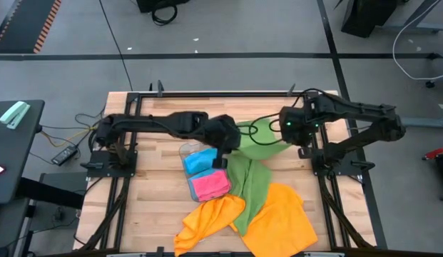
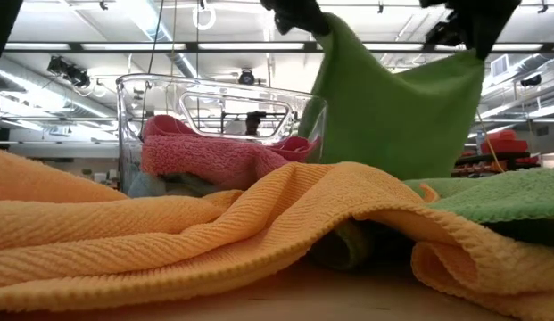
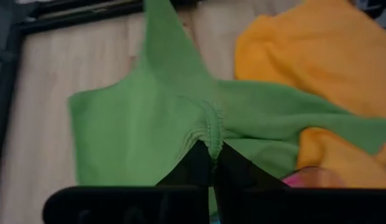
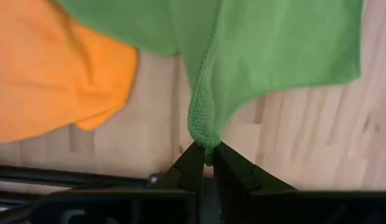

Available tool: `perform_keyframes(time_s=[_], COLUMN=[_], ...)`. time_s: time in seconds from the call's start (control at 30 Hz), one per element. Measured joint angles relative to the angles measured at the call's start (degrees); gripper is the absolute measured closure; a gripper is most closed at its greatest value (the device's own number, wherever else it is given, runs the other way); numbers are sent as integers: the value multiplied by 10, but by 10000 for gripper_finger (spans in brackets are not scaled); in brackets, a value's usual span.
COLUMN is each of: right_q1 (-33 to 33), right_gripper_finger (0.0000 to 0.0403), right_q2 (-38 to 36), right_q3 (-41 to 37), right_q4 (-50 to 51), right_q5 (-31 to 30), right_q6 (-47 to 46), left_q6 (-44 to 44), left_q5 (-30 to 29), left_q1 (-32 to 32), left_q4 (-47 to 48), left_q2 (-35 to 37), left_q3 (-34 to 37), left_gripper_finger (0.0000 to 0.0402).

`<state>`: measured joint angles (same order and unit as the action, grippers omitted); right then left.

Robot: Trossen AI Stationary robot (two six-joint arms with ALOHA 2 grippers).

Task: Fold microfiber towels
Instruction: Fold the top green towel

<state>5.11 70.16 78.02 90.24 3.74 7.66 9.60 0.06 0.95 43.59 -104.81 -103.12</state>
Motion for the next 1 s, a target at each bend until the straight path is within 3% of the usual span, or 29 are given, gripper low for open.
perform_keyframes(time_s=[0.13,0.33,0.43,0.6,0.77,1.0], right_q1=[-4,20,29,32,31,30], right_gripper_finger=[361,361,361,361,361,361], right_q2=[-17,-45,-53,-58,-51,-47], right_q3=[10,41,80,180,286,365], right_q4=[-1,-2,-2,-2,-2,-2], right_q5=[11,-42,-90,-91,-43,150], right_q6=[14,19,13,36,24,-71], left_q6=[6,-6,-26,-34,-71,-180], left_q5=[8,7,6,31,100,248], left_q1=[17,1,-18,-47,-70,-83], left_q4=[-24,-26,-30,-53,-106,-149], left_q2=[-12,9,41,93,129,146], left_q3=[1,1,0,0,0,-1], left_gripper_finger=[376,375,386,387,376,391])
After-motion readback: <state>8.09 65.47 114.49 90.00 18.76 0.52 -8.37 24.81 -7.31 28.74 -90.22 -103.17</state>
